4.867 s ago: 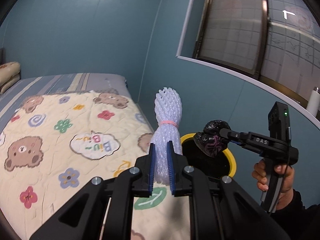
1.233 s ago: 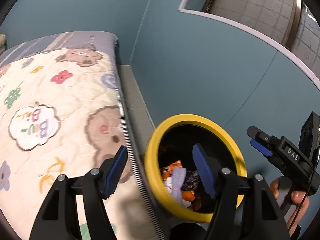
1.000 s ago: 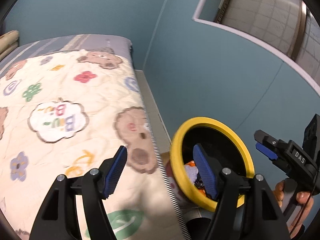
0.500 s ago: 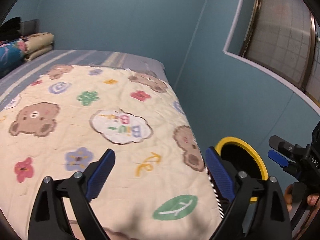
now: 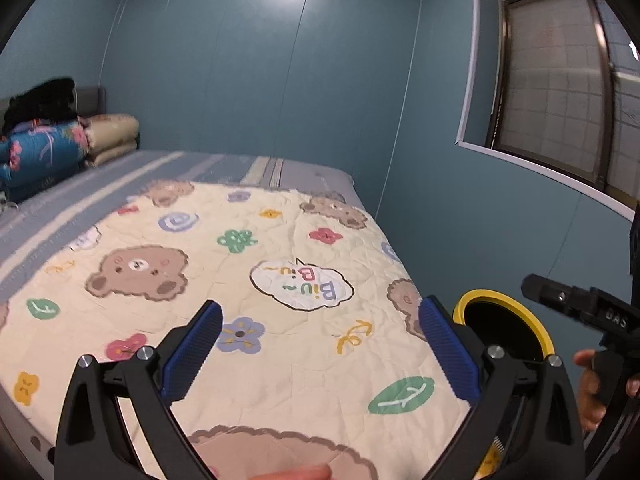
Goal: Collect trash
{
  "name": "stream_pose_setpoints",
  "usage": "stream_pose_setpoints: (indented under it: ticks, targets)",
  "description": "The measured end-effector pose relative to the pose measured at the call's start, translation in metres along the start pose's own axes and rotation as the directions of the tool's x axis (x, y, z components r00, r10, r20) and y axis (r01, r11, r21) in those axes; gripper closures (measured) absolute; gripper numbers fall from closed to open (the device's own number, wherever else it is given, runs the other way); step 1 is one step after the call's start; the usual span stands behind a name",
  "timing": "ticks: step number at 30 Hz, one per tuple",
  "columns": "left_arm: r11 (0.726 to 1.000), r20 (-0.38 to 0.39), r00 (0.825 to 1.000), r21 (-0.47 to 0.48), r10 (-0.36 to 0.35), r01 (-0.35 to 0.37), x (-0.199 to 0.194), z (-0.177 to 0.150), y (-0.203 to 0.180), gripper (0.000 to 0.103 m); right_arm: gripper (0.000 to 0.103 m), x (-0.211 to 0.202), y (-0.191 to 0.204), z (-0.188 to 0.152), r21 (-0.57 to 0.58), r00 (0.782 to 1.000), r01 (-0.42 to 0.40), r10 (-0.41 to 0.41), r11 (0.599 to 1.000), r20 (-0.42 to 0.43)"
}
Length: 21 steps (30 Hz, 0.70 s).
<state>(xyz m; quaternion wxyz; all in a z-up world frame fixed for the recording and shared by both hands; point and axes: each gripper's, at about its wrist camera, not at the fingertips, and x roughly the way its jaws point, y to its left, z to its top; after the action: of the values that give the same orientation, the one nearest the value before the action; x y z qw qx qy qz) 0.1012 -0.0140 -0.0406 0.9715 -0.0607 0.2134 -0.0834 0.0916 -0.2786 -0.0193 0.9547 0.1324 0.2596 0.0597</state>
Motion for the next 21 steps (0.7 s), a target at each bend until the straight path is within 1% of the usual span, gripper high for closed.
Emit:
stream_pose_setpoints:
  ticks: [4,9,12,14,16,21]
  targets:
    - [1.0,0.014,1.0,0.002,0.01,-0.01,-0.022,-0.008,-0.003,0.008,0.008,-0.024,0.012,-0.011,-0.03,0.995,0.047,-0.045,0.998,0.085]
    - [0.999,0.037,0.999,-0.036,0.035,-0.034,-0.045,-0.015,0.0,0.008,0.008,-0.042,0.016,-0.022,-0.028,0.984,0.075,-0.07,0.997,0.162]
    - [0.998,0.067,0.996,-0.037,0.056,-0.054,-0.058,-0.017,-0.002,0.008,0.008,-0.05,0.021,-0.028,-0.044,0.974,0.096,-0.085,0.994,0.208]
    - [0.997,0.086,0.994,-0.031,0.069,-0.066,-0.063,-0.018,-0.003,0.008,0.008,-0.057,0.023,-0.033,-0.045,0.964,0.112,-0.098,0.993,0.247]
    - [0.997,0.103,0.992,-0.023,0.077,-0.075,-0.069,-0.018,-0.006,0.008,0.008,-0.062,0.024,-0.036,-0.046,0.957,0.114,-0.097,0.992,0.273]
    - [0.997,0.125,0.989,-0.011,0.078,-0.078,-0.079,-0.017,-0.012,0.008,0.008,-0.066,0.028,-0.04,-0.061,0.952,0.114,-0.091,0.992,0.292]
